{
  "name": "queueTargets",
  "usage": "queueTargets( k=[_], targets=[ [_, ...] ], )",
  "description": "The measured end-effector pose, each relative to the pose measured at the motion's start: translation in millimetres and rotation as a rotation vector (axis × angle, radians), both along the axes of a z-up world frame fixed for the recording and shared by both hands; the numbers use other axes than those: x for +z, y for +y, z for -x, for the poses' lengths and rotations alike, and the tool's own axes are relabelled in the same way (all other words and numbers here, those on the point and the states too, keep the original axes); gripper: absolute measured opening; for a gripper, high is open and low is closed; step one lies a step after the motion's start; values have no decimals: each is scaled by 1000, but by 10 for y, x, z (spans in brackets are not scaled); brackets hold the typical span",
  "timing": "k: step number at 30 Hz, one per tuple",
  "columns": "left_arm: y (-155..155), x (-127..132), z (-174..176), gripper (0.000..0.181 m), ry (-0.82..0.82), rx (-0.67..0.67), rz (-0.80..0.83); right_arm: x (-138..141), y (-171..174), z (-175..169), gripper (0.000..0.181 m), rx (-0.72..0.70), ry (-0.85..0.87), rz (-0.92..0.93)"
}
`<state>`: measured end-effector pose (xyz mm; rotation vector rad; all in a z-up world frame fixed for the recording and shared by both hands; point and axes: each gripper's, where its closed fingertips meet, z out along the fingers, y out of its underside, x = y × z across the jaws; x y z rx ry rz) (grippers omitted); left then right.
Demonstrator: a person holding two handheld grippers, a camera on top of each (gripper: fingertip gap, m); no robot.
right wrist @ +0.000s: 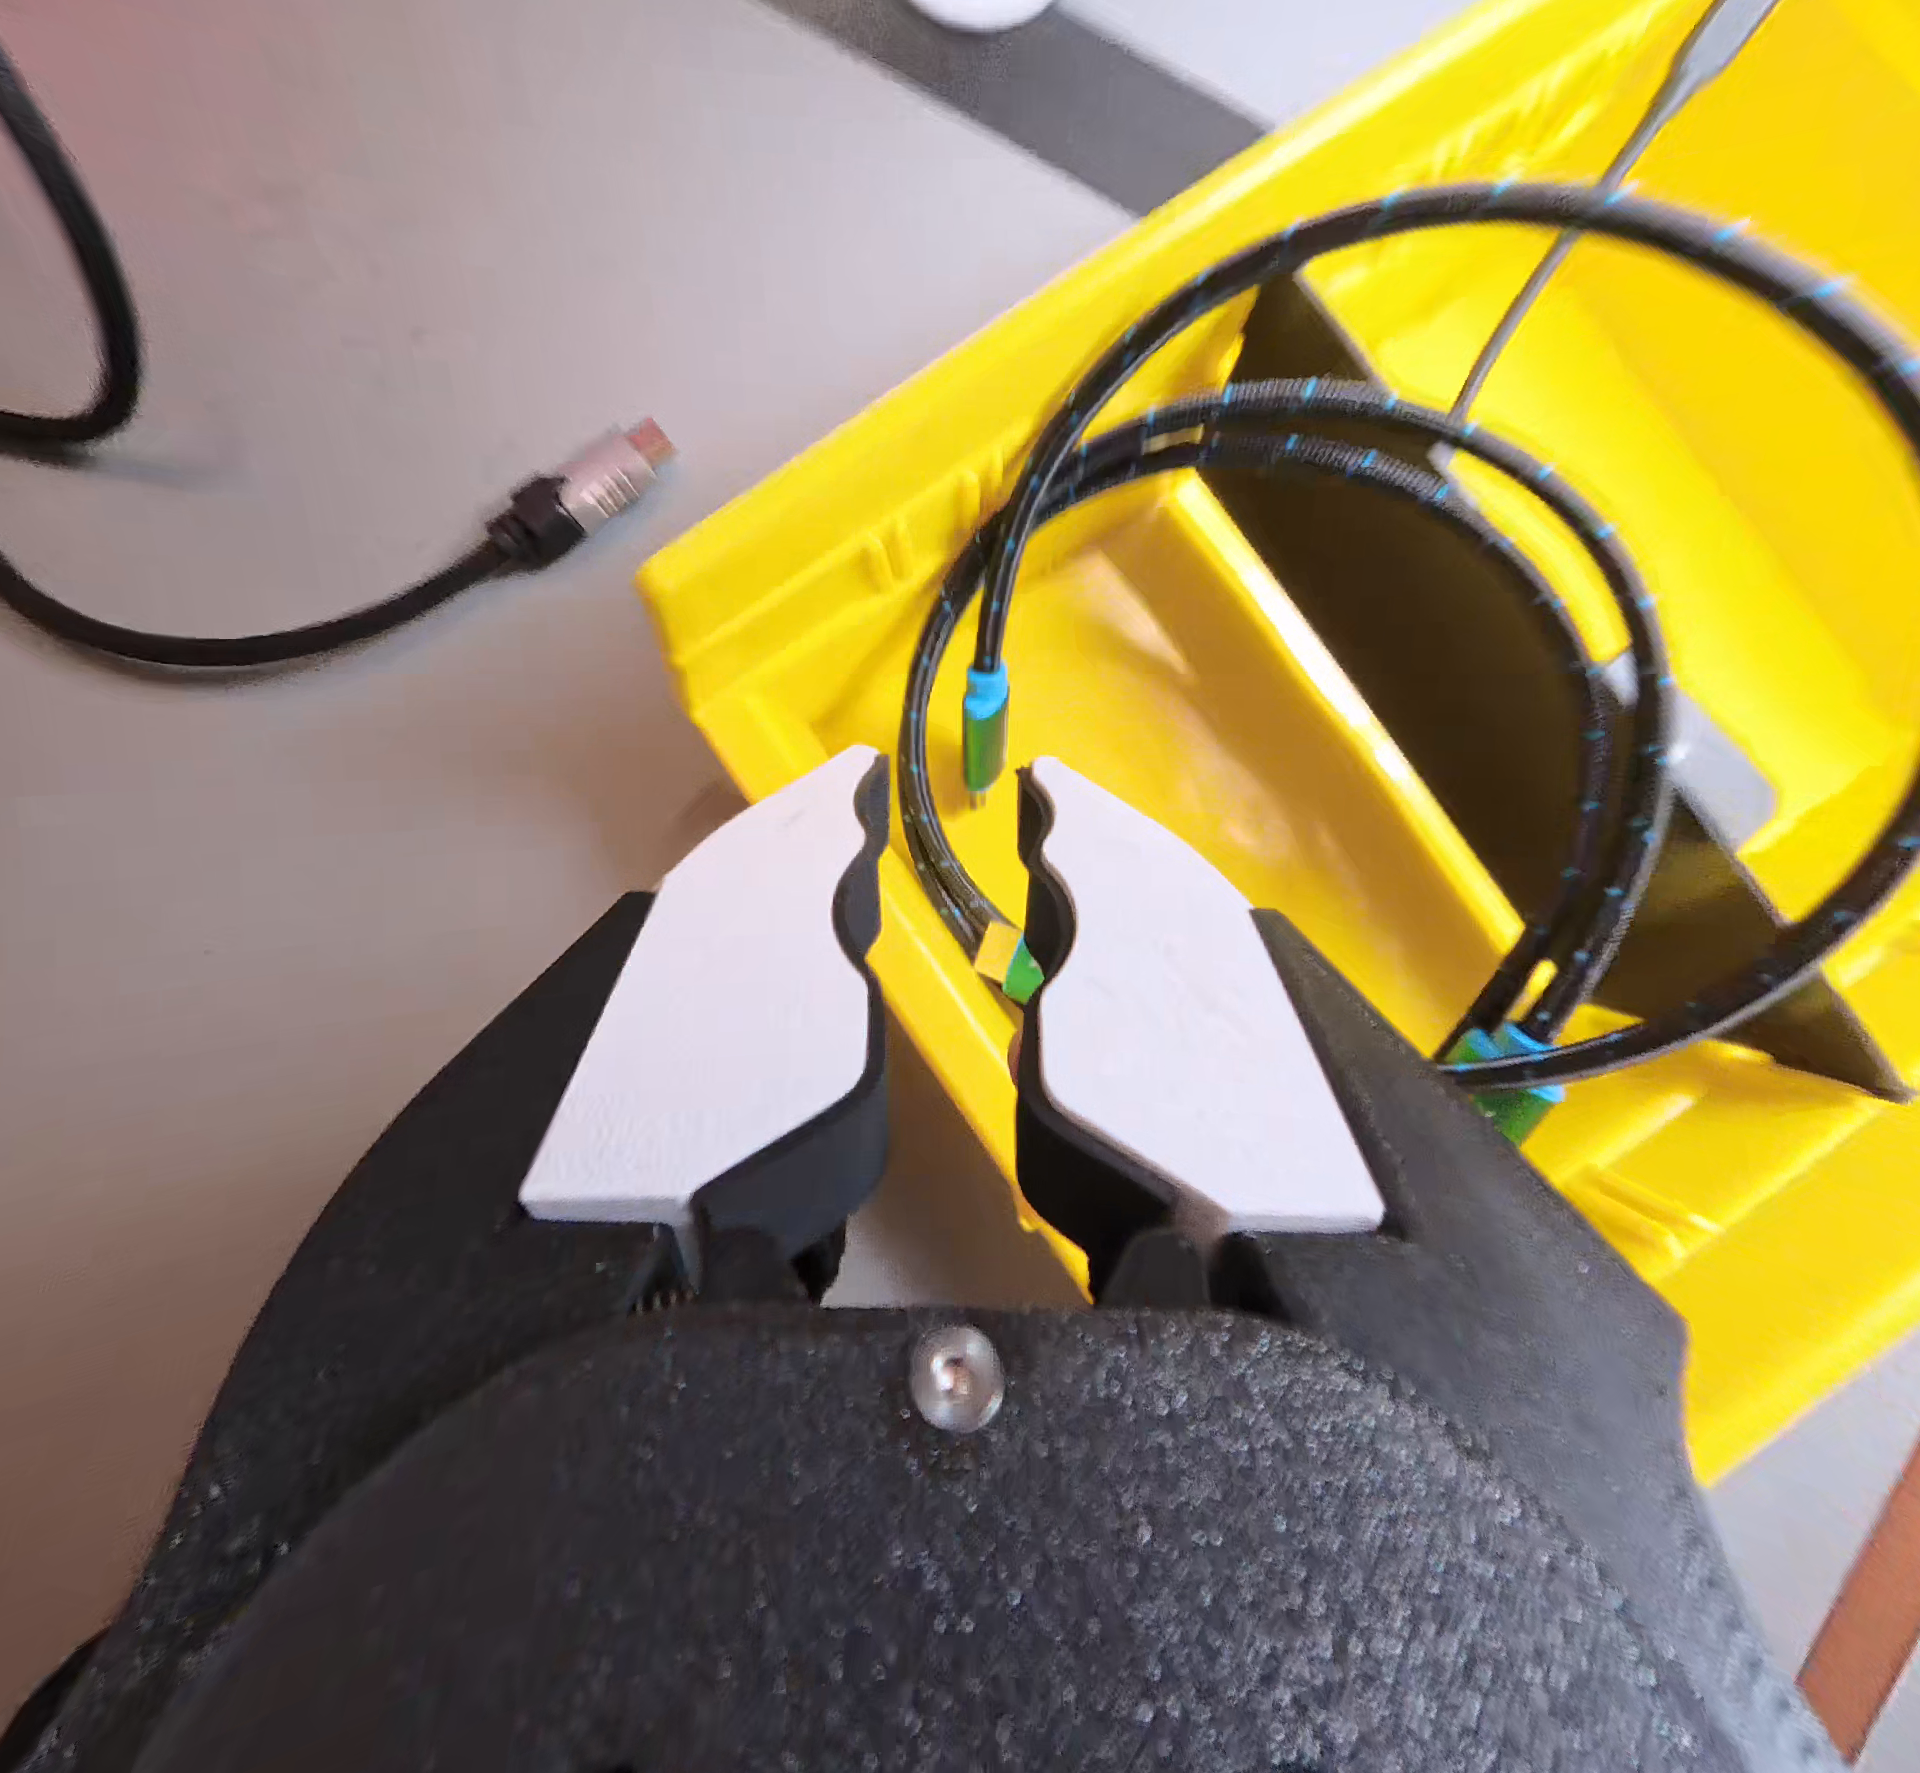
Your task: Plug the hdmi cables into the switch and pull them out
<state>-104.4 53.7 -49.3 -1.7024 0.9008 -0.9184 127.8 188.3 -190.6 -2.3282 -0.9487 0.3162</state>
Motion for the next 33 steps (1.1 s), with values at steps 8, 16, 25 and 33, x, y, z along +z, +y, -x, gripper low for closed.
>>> queueTargets(
  k=[8, 16, 25, 33],
  targets=[
    [-61, -43, -162, 22, -13, -63, 12, 1266, -747, 896, 25, 454, 528, -278],
    [-270, -42, -479, 22, 7, -179, -22, 1078, -1625, 1816, 39, 871, 552, -193],
    [-299, 264, -238, 32, -150, -176, -66, 1221, -1644, 1644, 22, 930, 613, -260],
    [-103, 494, 246, 32, -267, -7, -119, 1804, -1479, 1350, 21, 824, 645, -495]
  ],
)
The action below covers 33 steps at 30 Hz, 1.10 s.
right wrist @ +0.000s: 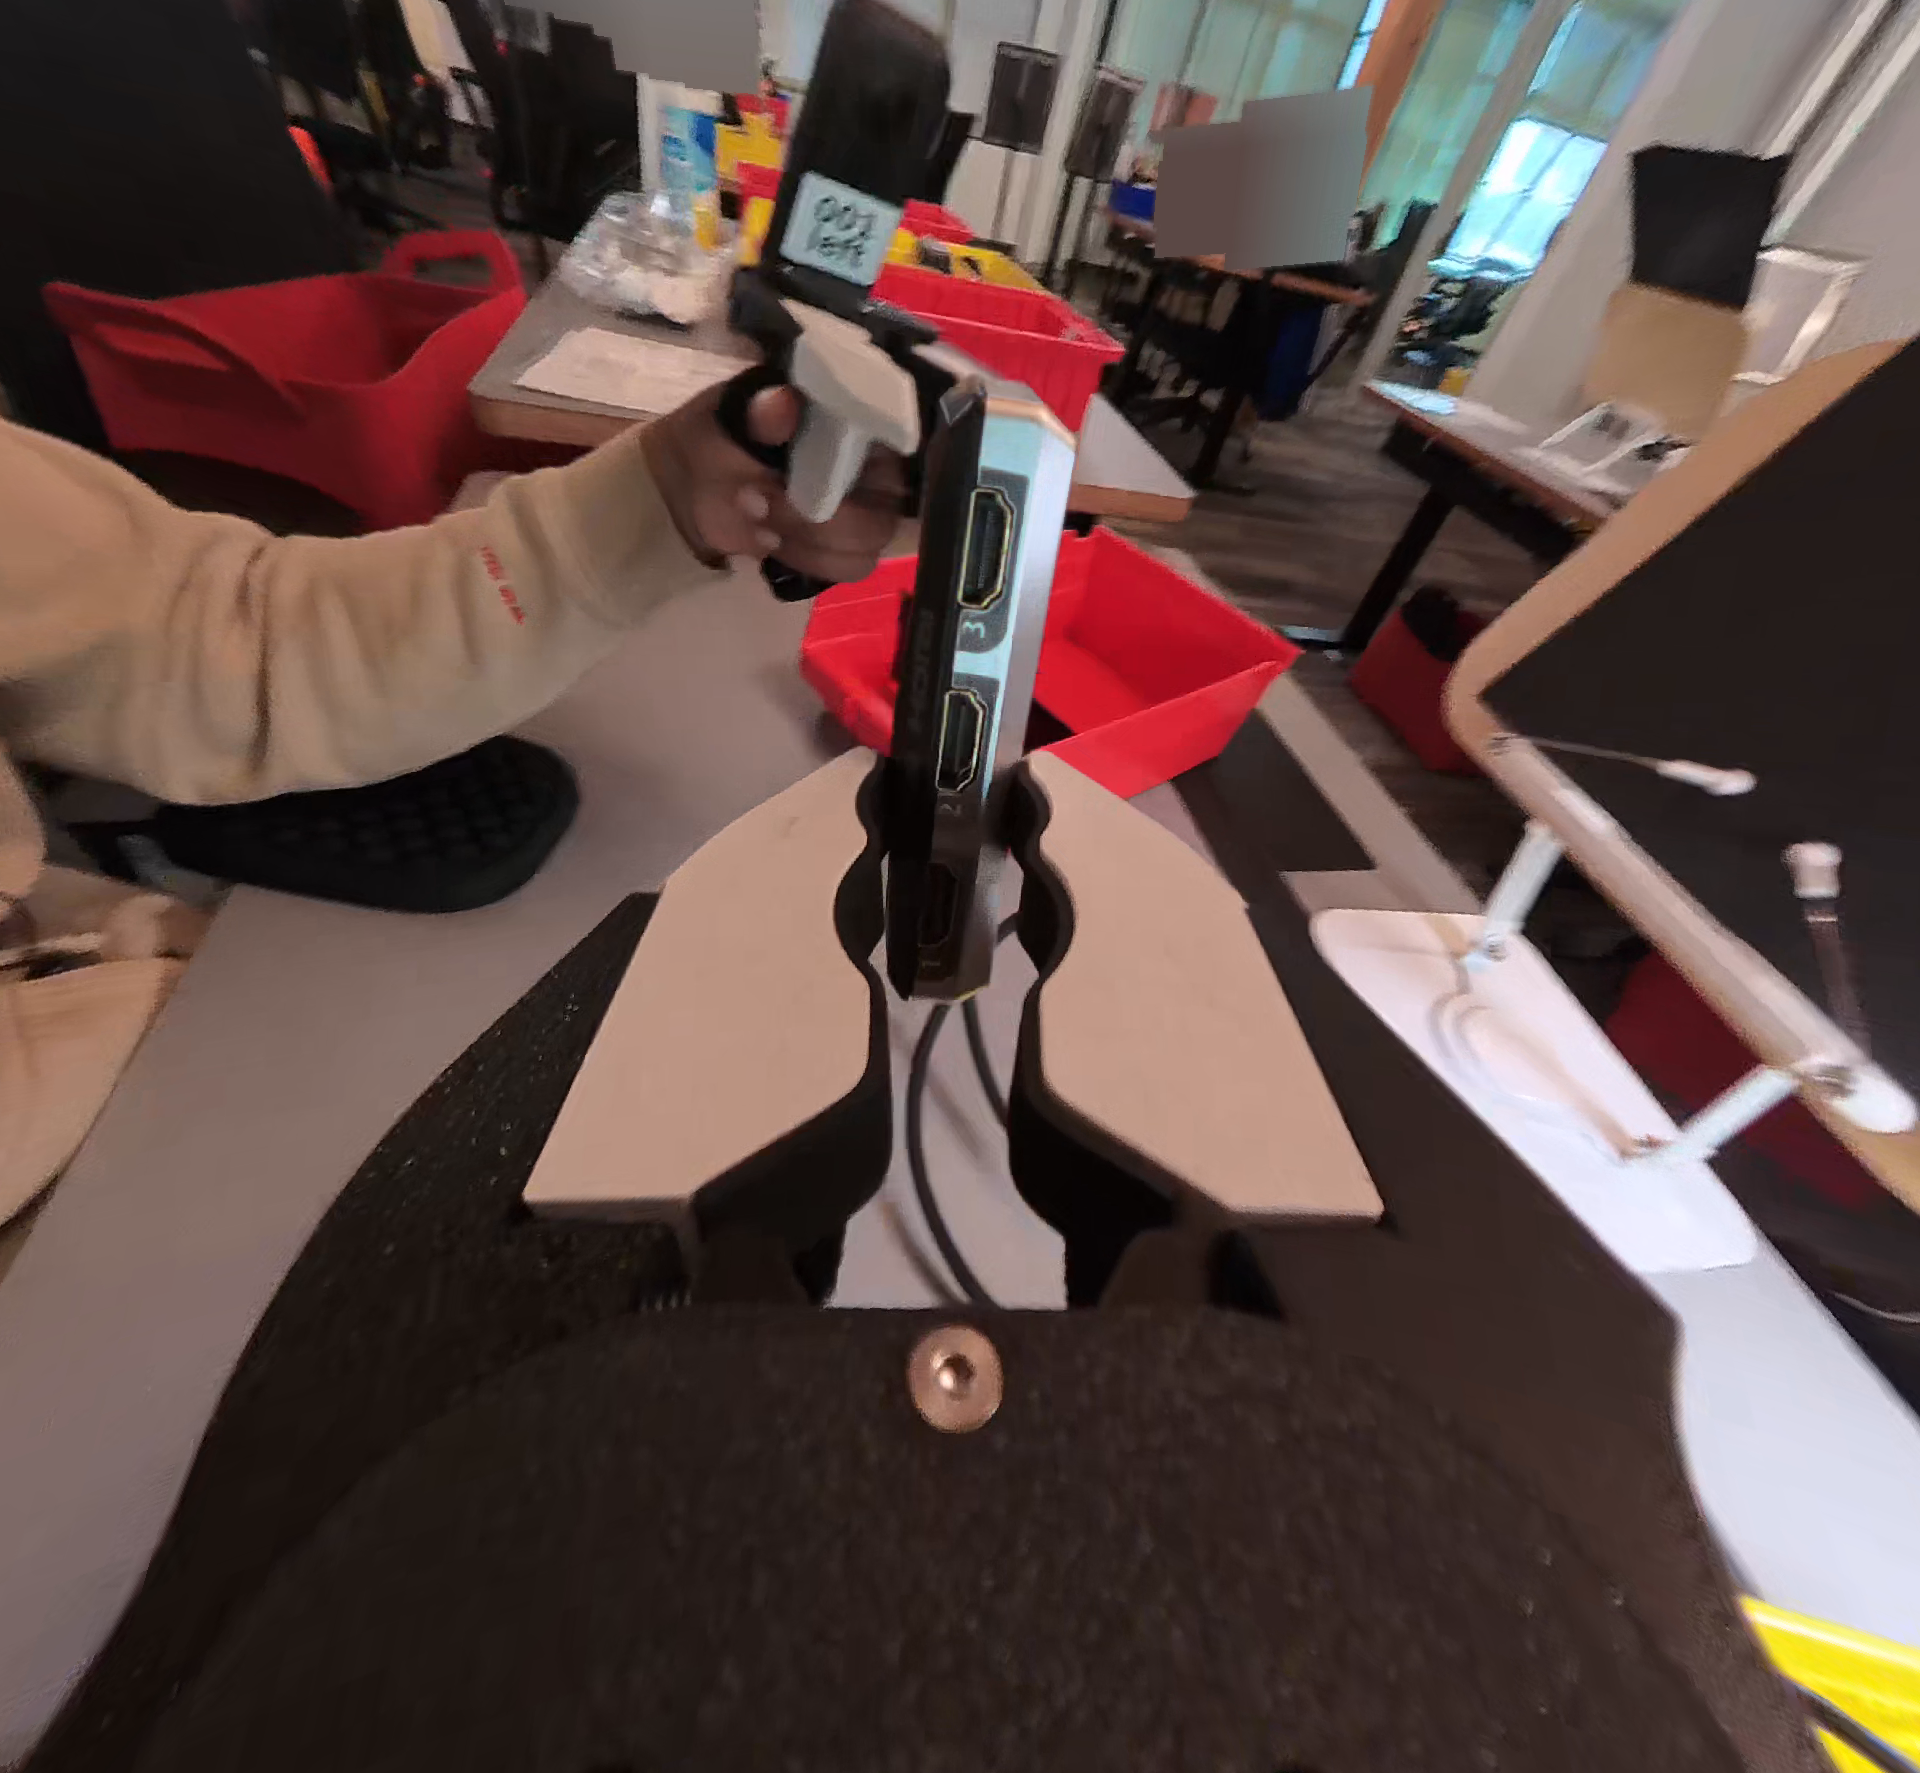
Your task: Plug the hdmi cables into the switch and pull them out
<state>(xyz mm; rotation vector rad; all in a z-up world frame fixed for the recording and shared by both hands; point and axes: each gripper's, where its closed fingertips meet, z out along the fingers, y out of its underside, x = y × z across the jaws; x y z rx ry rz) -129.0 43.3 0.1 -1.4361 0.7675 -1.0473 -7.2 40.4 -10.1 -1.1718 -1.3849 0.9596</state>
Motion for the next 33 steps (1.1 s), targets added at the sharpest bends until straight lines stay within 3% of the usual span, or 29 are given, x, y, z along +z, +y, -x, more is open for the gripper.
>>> queueTargets(
  k=[5, 12, 19, 27, 33],
  targets=[
    [36, -58, -32, 32, 25, 12, 10, 515, 371, -75, 21, -187, -3, -152],
    [52, -139, -114, 32, 80, 22, 5, 1554, 825, -418, 21, -426, 151, -331],
    [86, -191, -161, 31, 76, 13, 23, 2346, 1085, -853, 21, -551, 218, -484],
    [127, -308, -216, 31, 125, 16, 32, 2692, 1546, -1094, 21, -683, 152, -553],
    [196, -369, -172, 30, 113, 19, 60, 2789, 1597, -1324, 21, -760, 190, -601]
  ],
)
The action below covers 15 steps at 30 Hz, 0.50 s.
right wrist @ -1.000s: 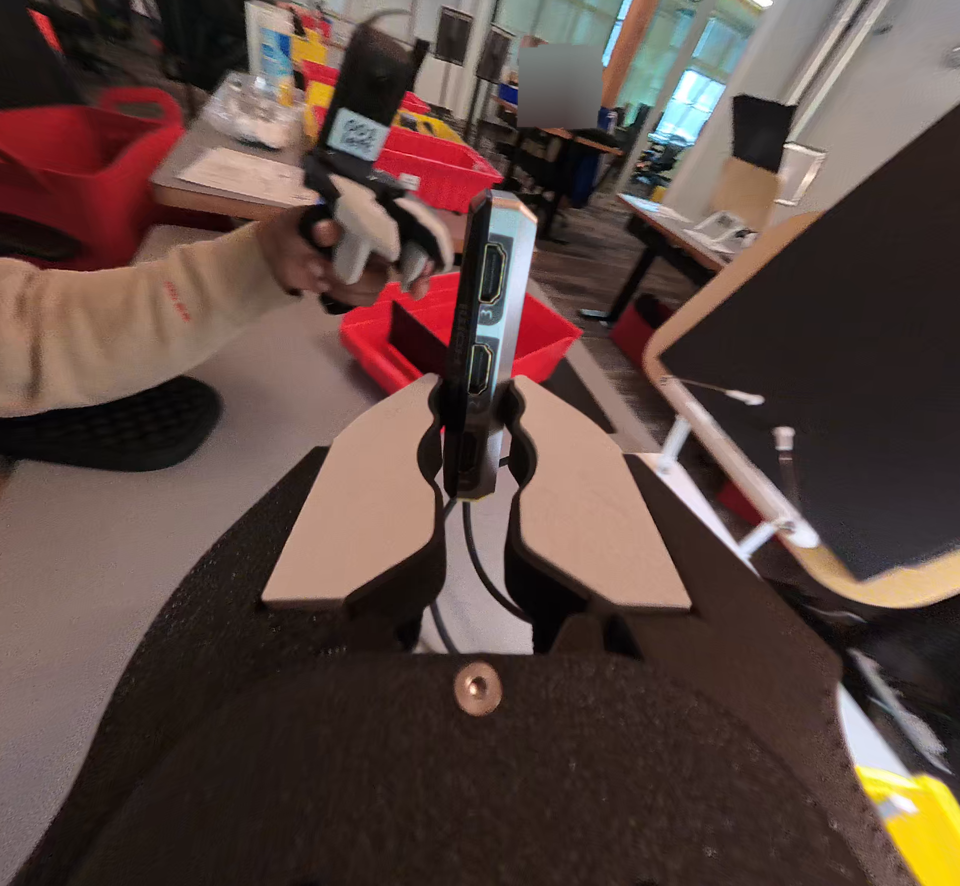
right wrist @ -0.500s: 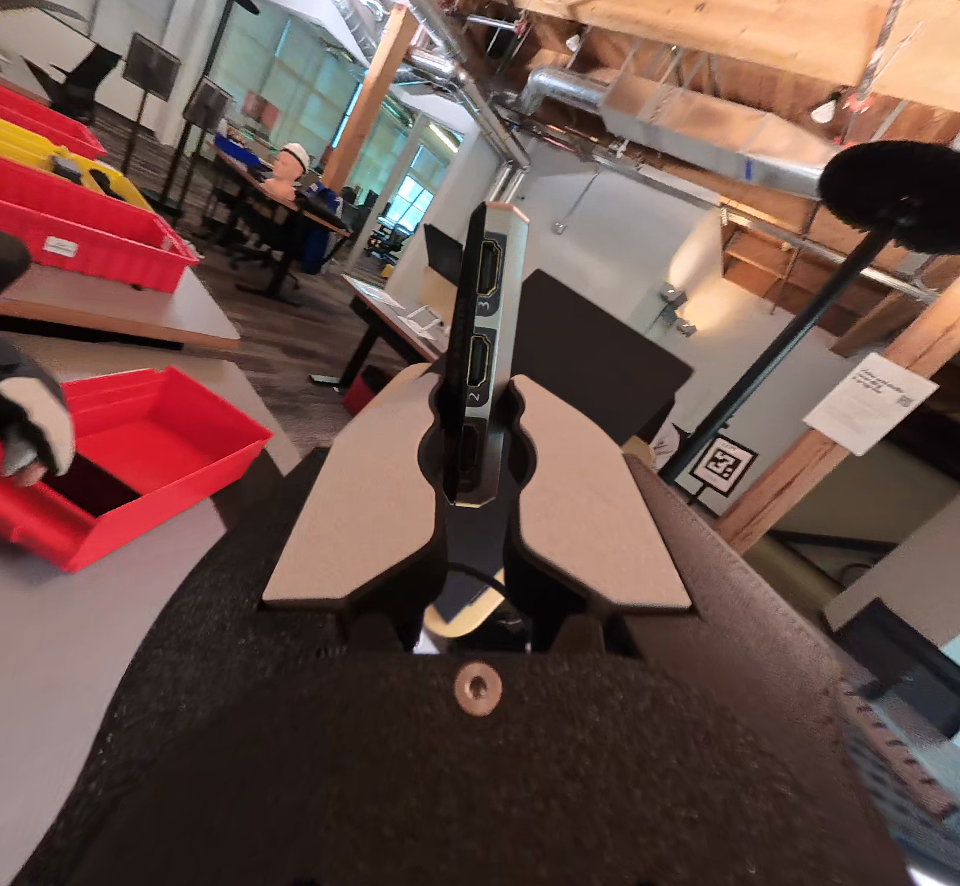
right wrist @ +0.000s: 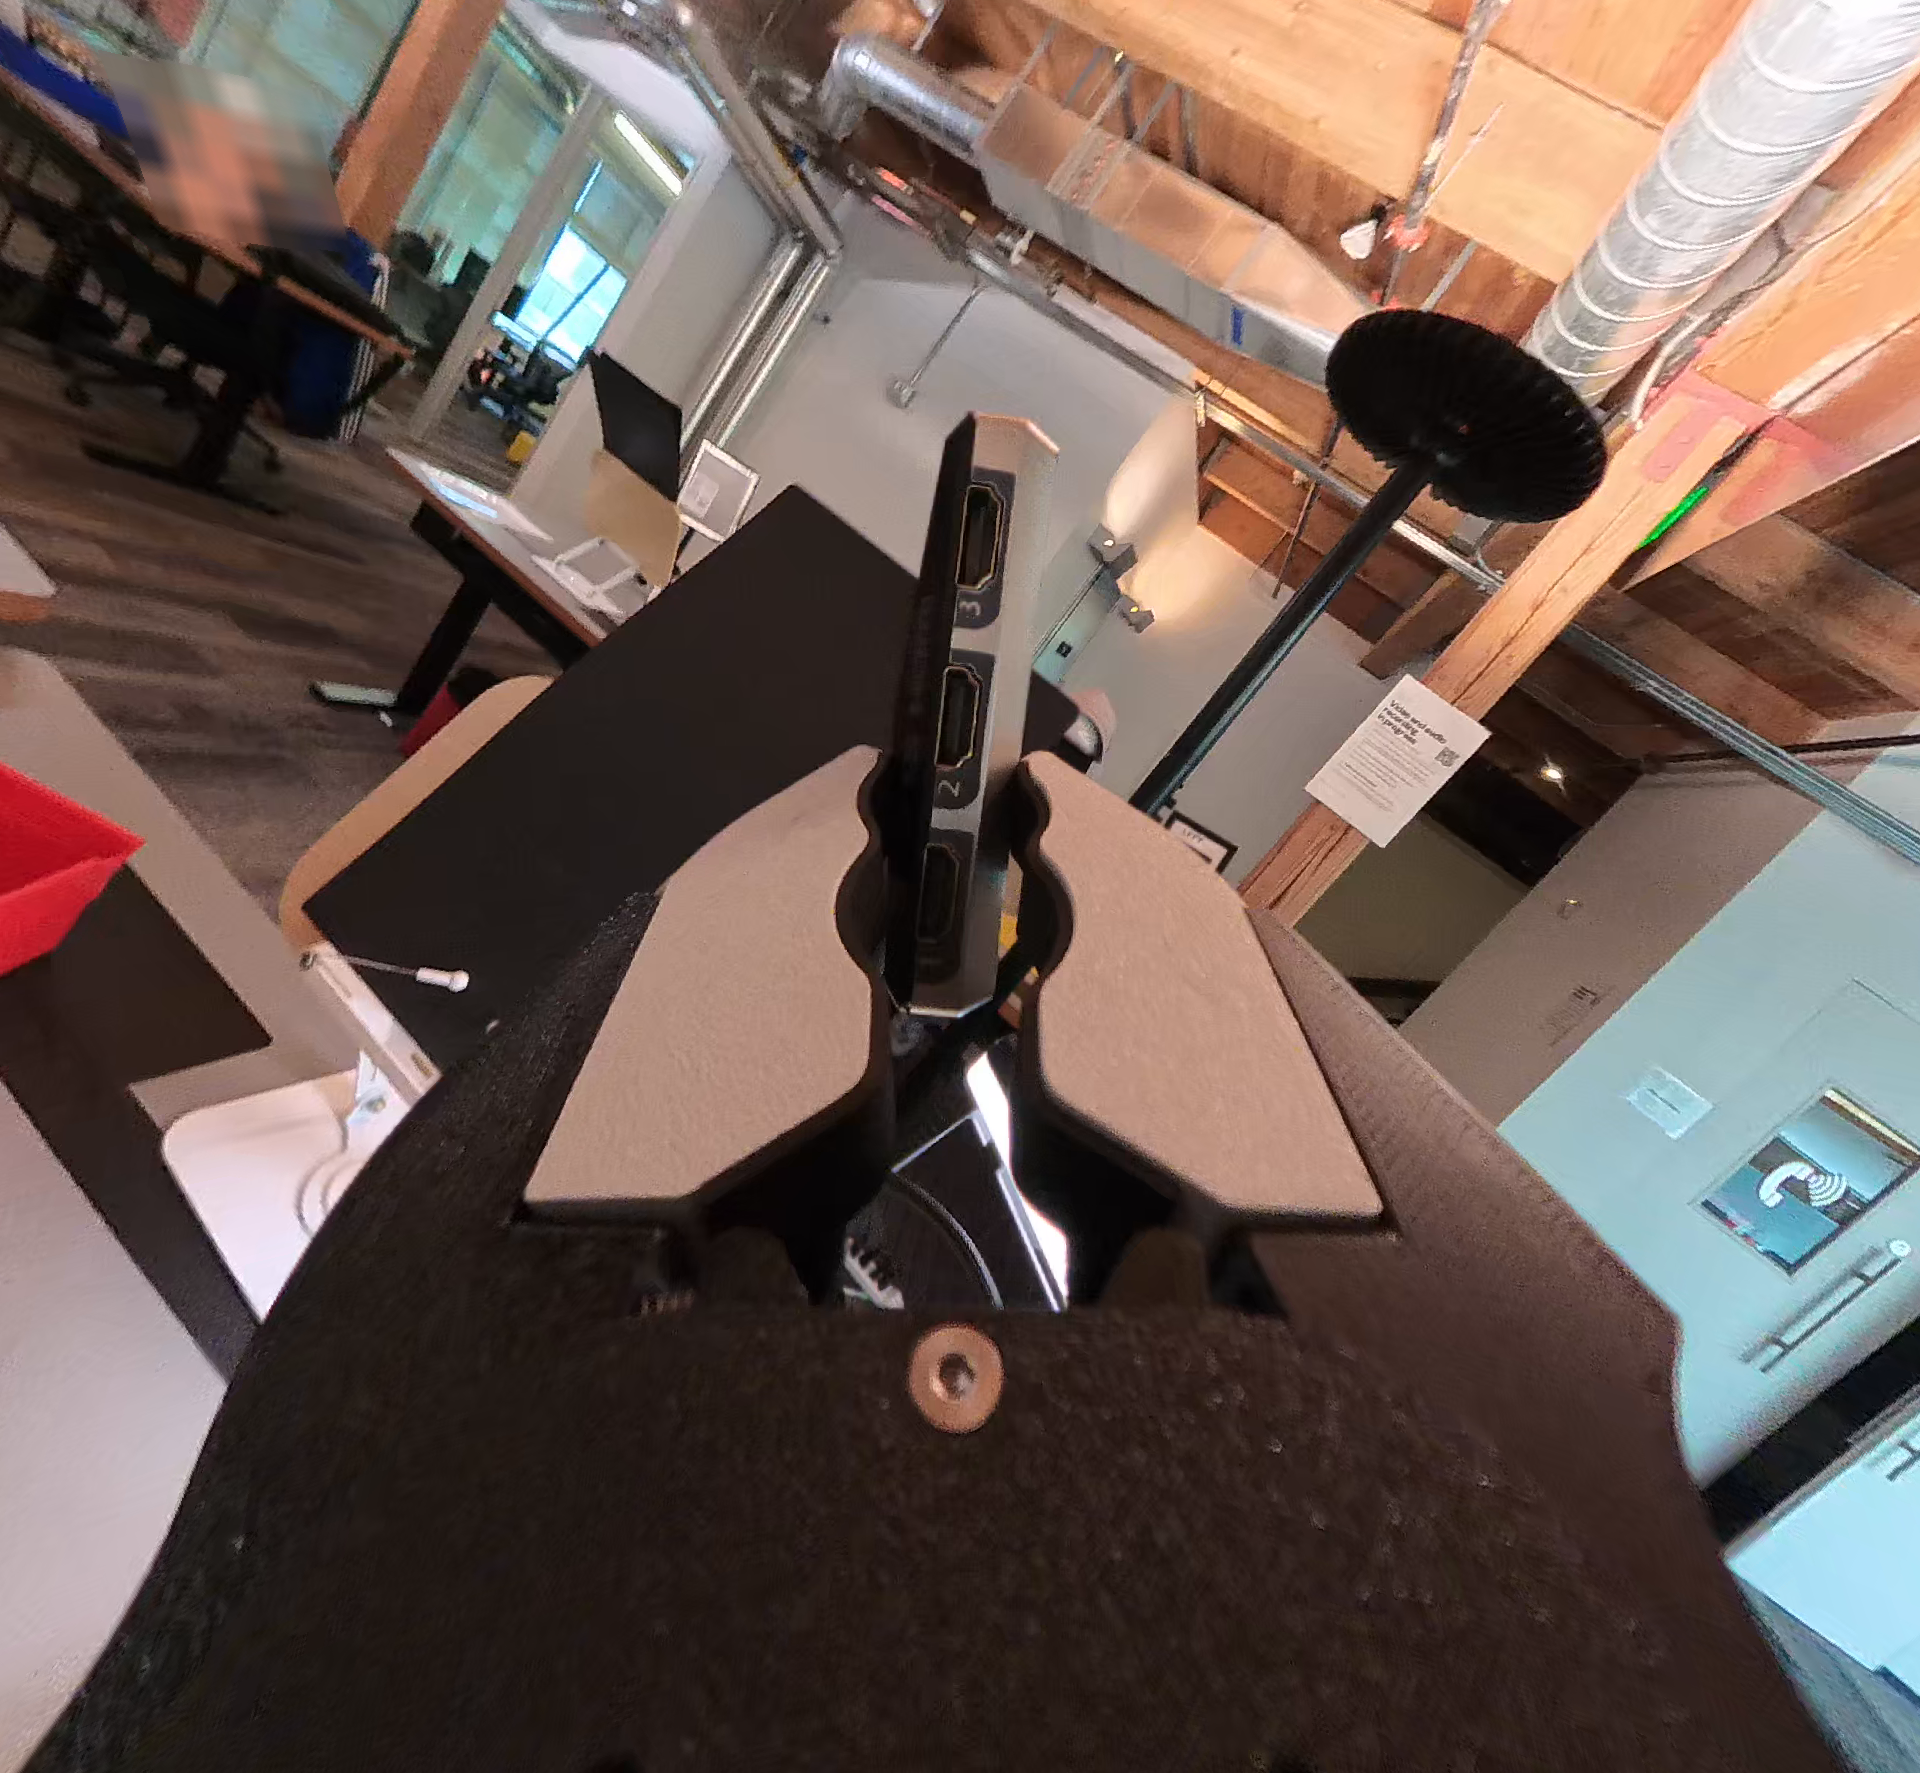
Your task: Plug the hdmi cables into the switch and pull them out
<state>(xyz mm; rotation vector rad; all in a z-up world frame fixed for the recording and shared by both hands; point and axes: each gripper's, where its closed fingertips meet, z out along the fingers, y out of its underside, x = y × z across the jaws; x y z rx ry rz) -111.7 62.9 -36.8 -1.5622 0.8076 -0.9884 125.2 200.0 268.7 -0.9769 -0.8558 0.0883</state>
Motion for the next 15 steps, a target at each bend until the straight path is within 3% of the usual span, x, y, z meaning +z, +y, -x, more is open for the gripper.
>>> queueTargets(
  k=[4, 7, 10, 15],
  targets=[
    [26, -48, -21, 30, 5, -3, 15, 183, -30, -161, 21, -18, 26, -4],
    [23, -85, -62, 30, 19, -11, 25, 93, -10, -209, 21, -34, -7, 22],
    [-3, -87, -94, 30, 28, -19, 21, -194, 81, -253, 21, -58, -57, 72],
    [-22, -90, -113, 30, 39, -24, 19, -918, 231, -277, 21, -55, -159, 203]
  ],
)
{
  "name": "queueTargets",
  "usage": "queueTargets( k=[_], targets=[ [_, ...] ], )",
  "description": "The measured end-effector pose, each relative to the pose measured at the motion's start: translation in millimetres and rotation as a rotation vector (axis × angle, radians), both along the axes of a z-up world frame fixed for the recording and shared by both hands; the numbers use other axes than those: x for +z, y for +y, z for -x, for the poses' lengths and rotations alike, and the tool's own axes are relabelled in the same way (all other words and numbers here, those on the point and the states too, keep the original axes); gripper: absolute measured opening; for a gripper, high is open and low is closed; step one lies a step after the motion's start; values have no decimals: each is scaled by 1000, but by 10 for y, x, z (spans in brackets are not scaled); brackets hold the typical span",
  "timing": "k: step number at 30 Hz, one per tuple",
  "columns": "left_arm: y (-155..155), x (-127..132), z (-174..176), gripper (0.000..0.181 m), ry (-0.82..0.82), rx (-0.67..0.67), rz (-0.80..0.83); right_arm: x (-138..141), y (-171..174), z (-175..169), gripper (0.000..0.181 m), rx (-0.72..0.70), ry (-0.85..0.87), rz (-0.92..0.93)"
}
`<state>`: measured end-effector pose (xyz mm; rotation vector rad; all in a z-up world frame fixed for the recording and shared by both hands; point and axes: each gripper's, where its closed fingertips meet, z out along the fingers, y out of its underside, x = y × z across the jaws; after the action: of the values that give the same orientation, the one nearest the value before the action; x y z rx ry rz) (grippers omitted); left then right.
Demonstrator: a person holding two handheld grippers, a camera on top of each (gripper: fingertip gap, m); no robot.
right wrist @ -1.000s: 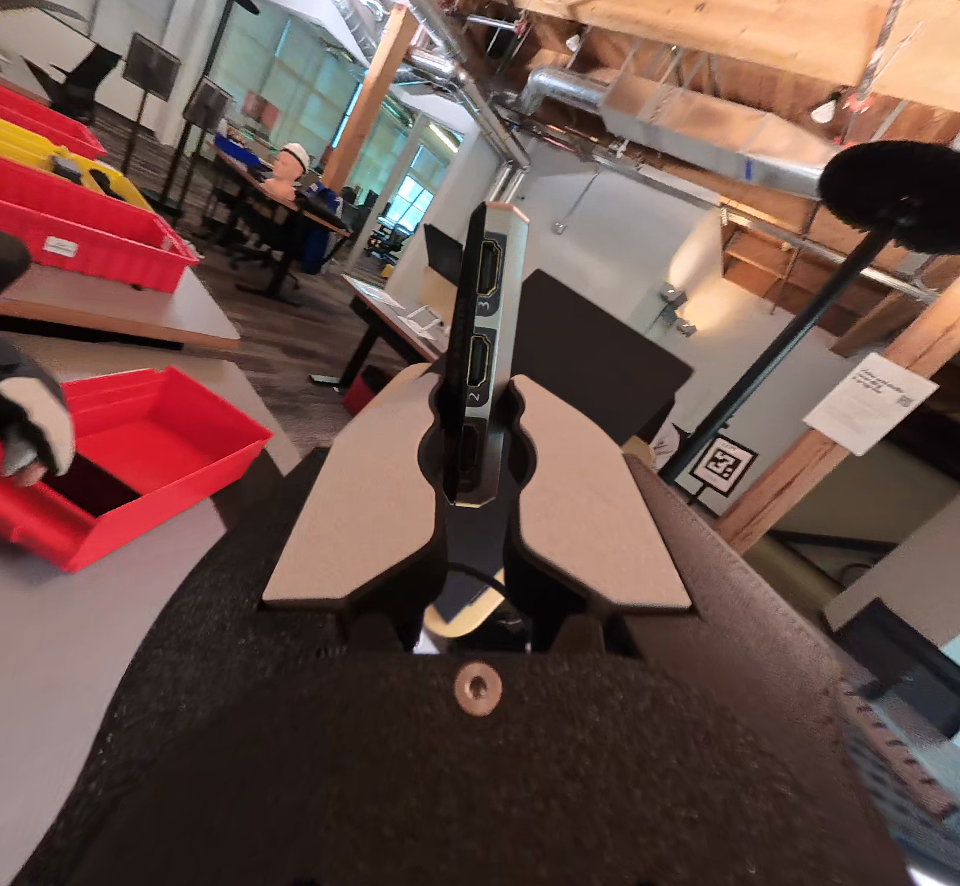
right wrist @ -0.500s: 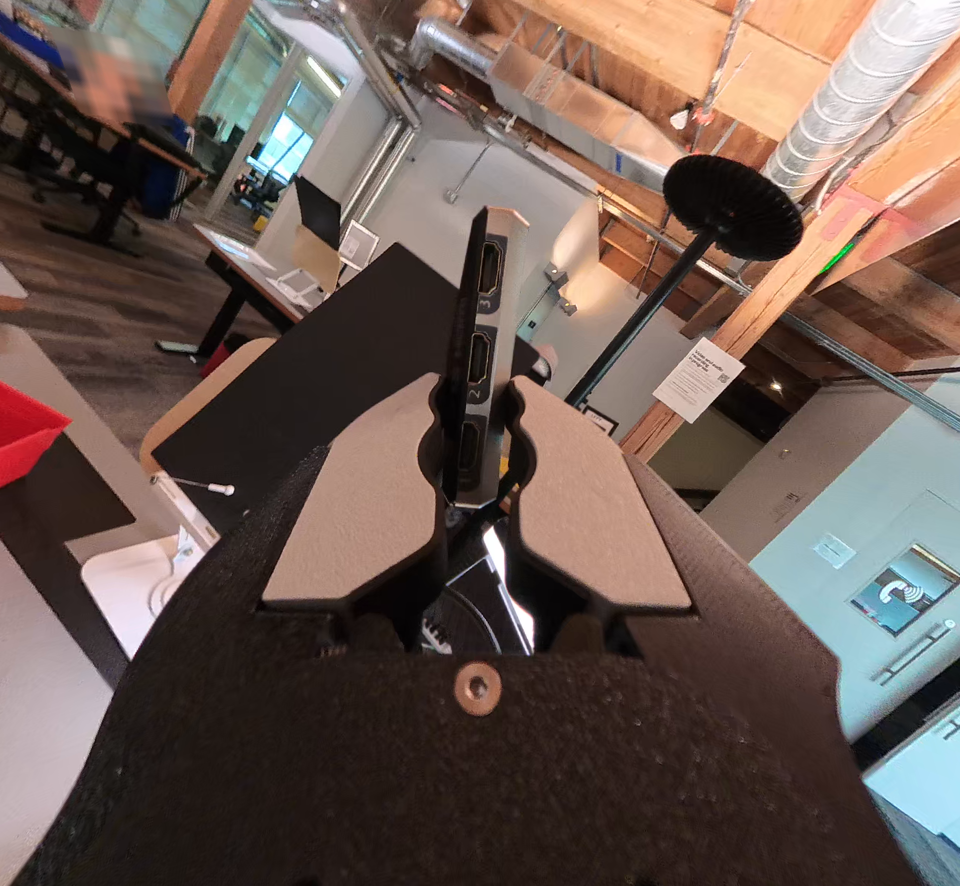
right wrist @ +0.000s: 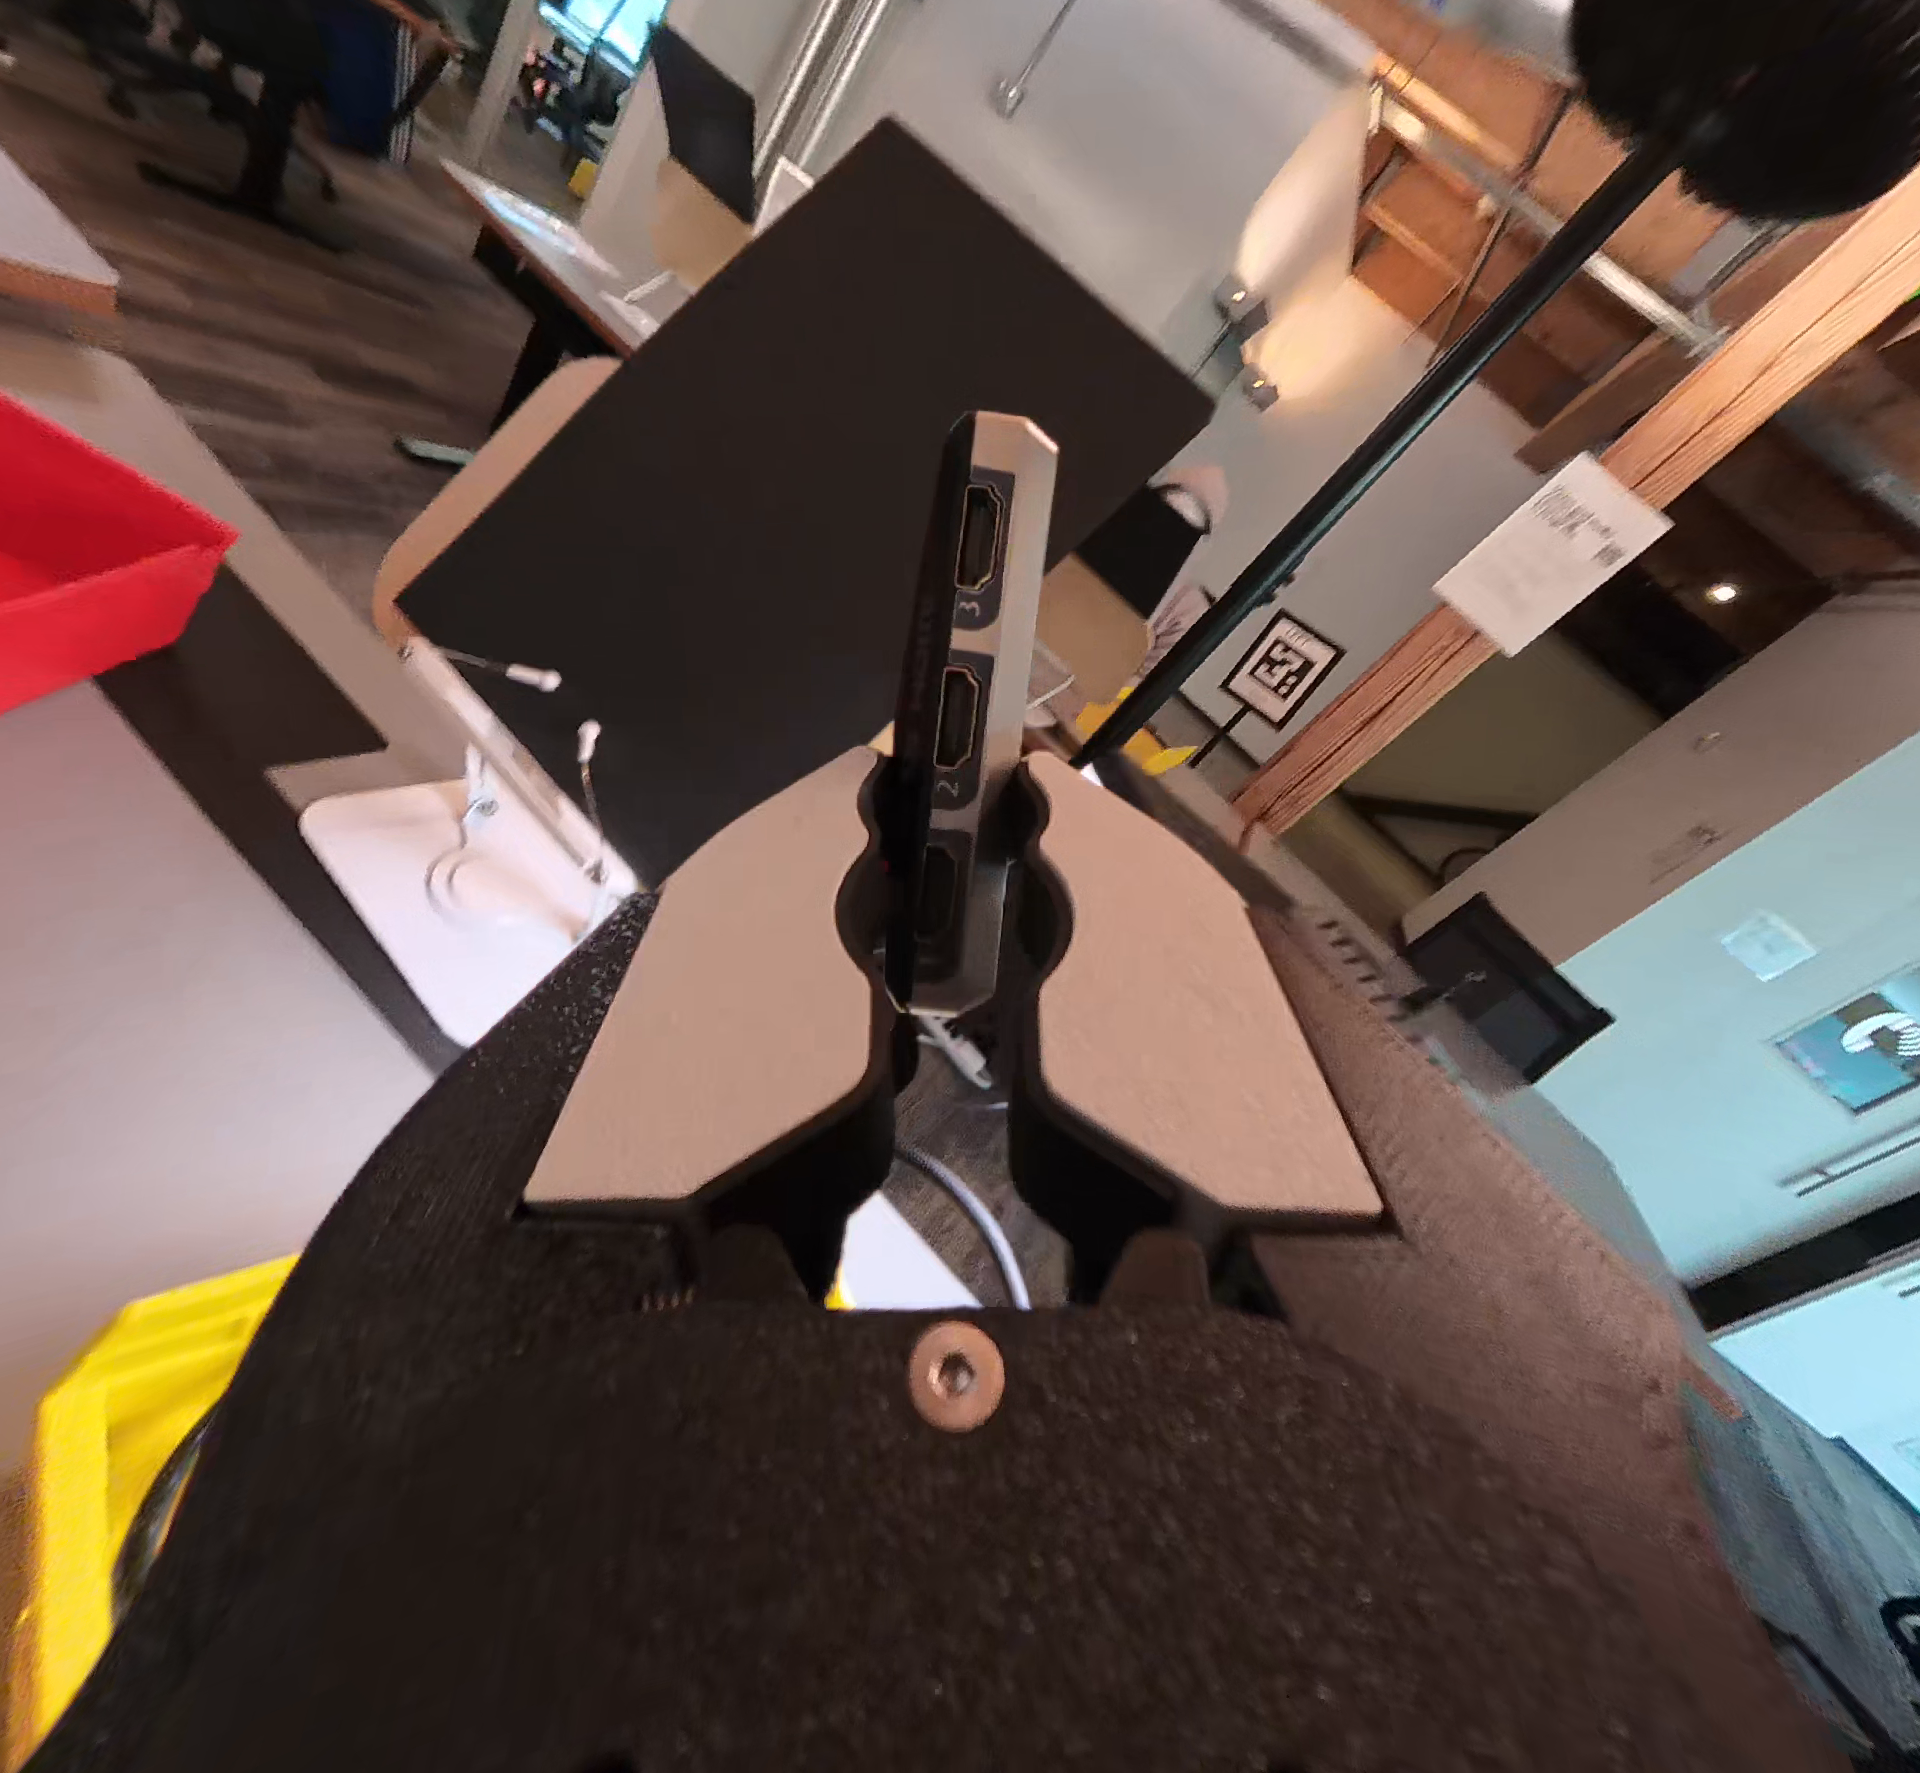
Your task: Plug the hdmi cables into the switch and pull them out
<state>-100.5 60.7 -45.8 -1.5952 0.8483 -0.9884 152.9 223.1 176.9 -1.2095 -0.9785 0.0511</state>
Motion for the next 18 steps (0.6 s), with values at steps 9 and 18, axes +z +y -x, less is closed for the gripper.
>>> queueTargets(
  k=[9, 18],
  targets=[
    [35, -73, 3, 29, 12, 1, 22, -1168, 276, -161, 21, -27, -12, 255],
    [77, -151, -23, 29, 20, -1, 47, -2596, 608, -742, 21, -316, -214, 606]
  ],
)
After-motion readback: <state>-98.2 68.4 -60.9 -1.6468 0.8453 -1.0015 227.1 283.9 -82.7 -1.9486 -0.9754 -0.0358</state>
